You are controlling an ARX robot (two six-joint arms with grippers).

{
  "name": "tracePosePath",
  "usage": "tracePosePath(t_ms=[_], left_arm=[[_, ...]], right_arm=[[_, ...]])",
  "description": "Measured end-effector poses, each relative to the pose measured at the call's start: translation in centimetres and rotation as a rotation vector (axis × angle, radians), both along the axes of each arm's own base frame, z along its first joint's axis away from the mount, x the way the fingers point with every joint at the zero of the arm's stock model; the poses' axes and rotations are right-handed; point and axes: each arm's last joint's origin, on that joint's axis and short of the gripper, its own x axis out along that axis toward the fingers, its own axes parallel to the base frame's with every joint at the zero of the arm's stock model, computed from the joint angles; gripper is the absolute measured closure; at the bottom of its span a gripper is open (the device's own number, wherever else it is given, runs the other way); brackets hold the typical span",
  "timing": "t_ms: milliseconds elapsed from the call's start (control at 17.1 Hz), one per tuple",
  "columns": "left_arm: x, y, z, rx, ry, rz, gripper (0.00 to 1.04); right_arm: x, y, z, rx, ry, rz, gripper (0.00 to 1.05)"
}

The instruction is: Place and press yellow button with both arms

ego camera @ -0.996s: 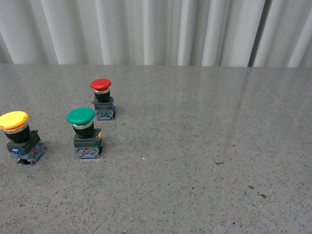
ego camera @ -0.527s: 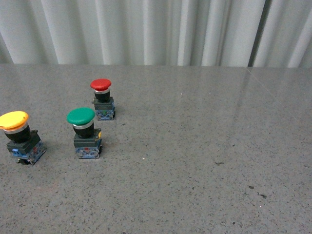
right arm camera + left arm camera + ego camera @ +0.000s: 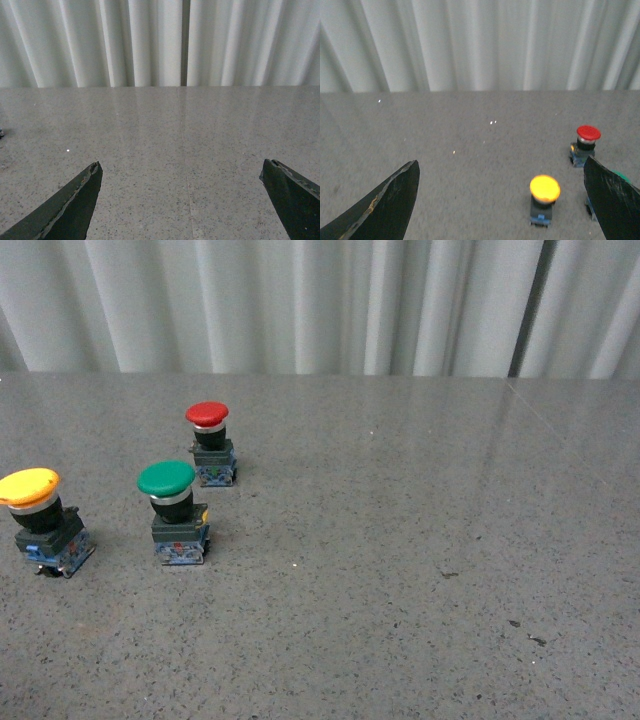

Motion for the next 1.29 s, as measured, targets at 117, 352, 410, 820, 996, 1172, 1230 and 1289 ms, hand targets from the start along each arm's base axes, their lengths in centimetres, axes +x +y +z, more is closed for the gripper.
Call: tracePosePath(t_ms=[117, 352, 410, 820, 996, 1172, 1230, 1289], left_arm=[[10.8, -1.8, 0.7, -0.052, 0.250, -0.199, 0.07], [14.9, -2.9, -4.8, -0.059, 0.465, -0.211, 0.07], [14.9, -2.9, -5.5, -0.057, 0.475, -0.200, 0.07], [13.9, -3.0, -7.9, -0.001, 0.499, -0.177, 0.07], [13.8, -3.1, -8.1, 0.020, 0.494, -0.178, 0.07], [13.8, -3.0, -8.0, 0.043, 0.476, -0.166, 0.25], [13.8, -3.0, -8.0, 0.043, 0.477, -0.165, 0.34], [13.8, -3.0, -8.0, 0.044, 0.477, -0.165, 0.41]], right_arm=[[0.0, 0.0, 0.0, 0.000, 0.001, 0.000, 0.06], [0.0, 0.0, 0.0, 0.000, 0.001, 0.000, 0.06], [0.0, 0.0, 0.0, 0.000, 0.001, 0.000, 0.06], [0.0, 0.0, 0.0, 0.000, 0.001, 0.000, 0.06], [0.0, 0.0, 0.0, 0.000, 0.001, 0.000, 0.06], [0.0, 0.0, 0.0, 0.000, 0.001, 0.000, 0.06], [0.0, 0.0, 0.0, 0.000, 0.001, 0.000, 0.06], [0.0, 0.0, 0.0, 0.000, 0.001, 0.000, 0.06]])
